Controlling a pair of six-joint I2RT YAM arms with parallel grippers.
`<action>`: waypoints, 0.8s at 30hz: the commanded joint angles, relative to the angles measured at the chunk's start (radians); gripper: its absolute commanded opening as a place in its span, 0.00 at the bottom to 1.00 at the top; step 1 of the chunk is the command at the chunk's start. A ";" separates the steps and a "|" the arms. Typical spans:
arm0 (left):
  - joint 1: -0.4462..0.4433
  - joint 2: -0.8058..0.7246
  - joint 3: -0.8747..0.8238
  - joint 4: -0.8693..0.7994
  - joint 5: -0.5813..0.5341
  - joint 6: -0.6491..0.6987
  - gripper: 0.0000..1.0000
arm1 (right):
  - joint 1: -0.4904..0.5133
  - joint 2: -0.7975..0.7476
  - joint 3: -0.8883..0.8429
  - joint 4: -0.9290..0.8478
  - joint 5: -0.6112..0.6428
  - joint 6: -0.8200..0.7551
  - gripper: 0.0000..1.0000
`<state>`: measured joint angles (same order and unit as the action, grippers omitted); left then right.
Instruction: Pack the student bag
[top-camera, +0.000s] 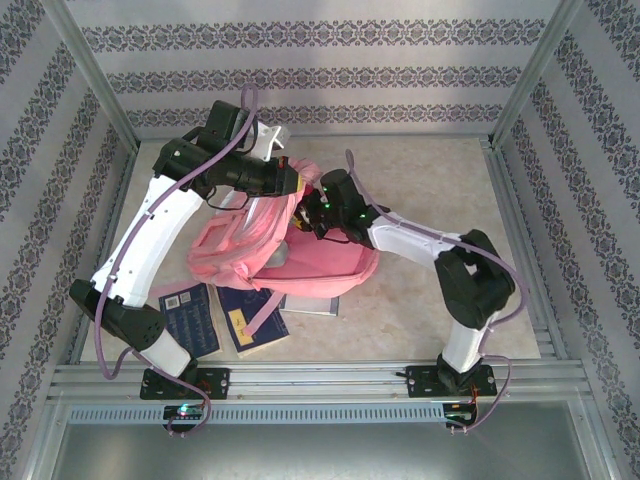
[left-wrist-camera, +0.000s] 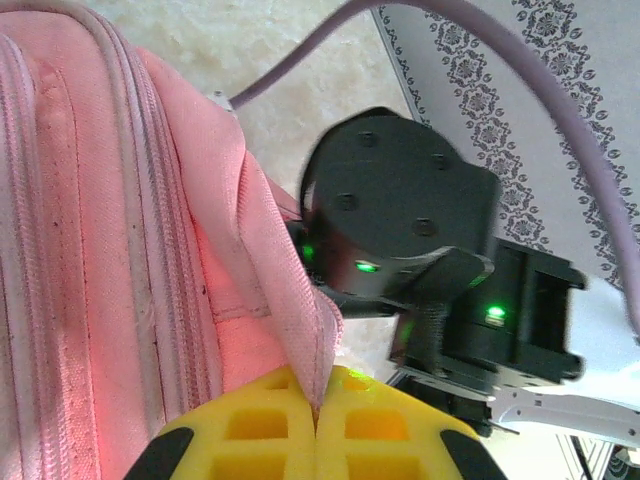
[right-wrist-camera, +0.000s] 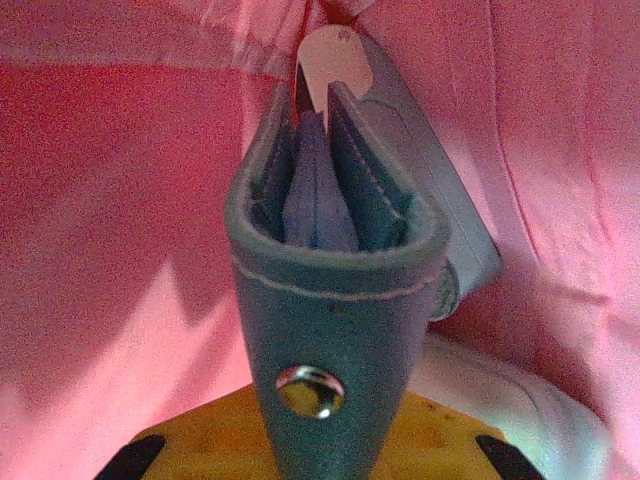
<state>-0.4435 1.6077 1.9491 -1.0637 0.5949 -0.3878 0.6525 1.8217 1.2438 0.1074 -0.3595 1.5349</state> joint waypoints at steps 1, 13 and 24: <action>-0.008 -0.013 0.056 0.074 0.068 0.021 0.00 | 0.011 0.064 0.074 0.058 0.110 0.096 0.22; -0.002 -0.002 0.051 0.079 0.060 0.012 0.00 | -0.001 0.086 0.067 0.100 0.145 0.032 0.64; 0.064 0.003 0.020 0.089 -0.015 -0.033 0.00 | -0.041 -0.109 -0.047 -0.026 -0.049 -0.294 0.68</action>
<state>-0.4023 1.6180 1.9491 -1.0599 0.5957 -0.4007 0.6167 1.7695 1.2278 0.1112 -0.3332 1.3781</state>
